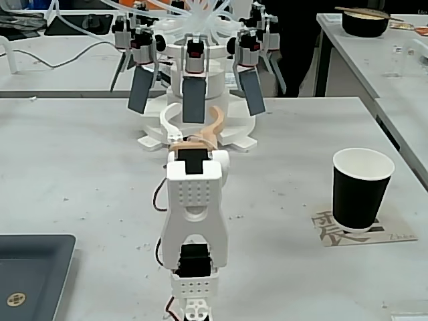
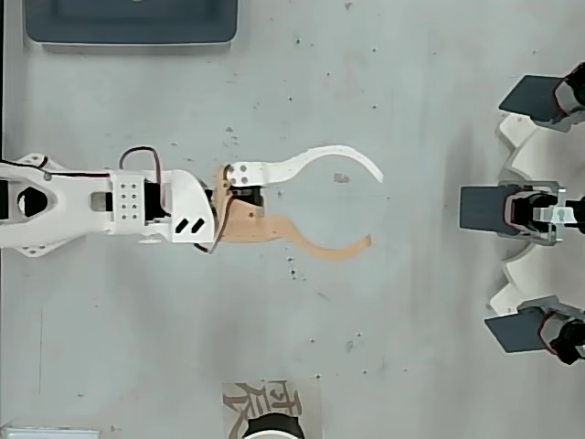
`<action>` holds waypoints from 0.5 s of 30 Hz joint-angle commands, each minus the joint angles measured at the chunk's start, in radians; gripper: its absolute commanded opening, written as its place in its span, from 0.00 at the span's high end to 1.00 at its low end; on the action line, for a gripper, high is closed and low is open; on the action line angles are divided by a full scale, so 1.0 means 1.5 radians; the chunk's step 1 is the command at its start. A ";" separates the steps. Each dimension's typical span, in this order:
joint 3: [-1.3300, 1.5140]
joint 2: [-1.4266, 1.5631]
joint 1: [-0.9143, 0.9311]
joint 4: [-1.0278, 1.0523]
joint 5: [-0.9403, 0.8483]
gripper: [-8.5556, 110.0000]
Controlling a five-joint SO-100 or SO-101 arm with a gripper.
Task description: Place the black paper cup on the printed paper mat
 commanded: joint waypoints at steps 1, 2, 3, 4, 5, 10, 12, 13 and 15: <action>-0.080 -0.033 -0.006 0.005 0.009 0.82; -0.103 -0.048 -0.006 0.009 0.010 0.82; -0.127 -0.064 -0.006 0.013 0.014 0.82; -0.151 -0.080 -0.006 0.017 0.014 0.82; -0.175 -0.095 -0.006 0.019 0.015 0.82; -0.260 -0.147 -0.010 0.044 0.017 0.83; -0.277 -0.162 -0.014 0.048 0.018 0.83; -0.284 -0.168 -0.017 0.048 0.018 0.83; -0.296 -0.179 -0.021 0.048 0.018 0.83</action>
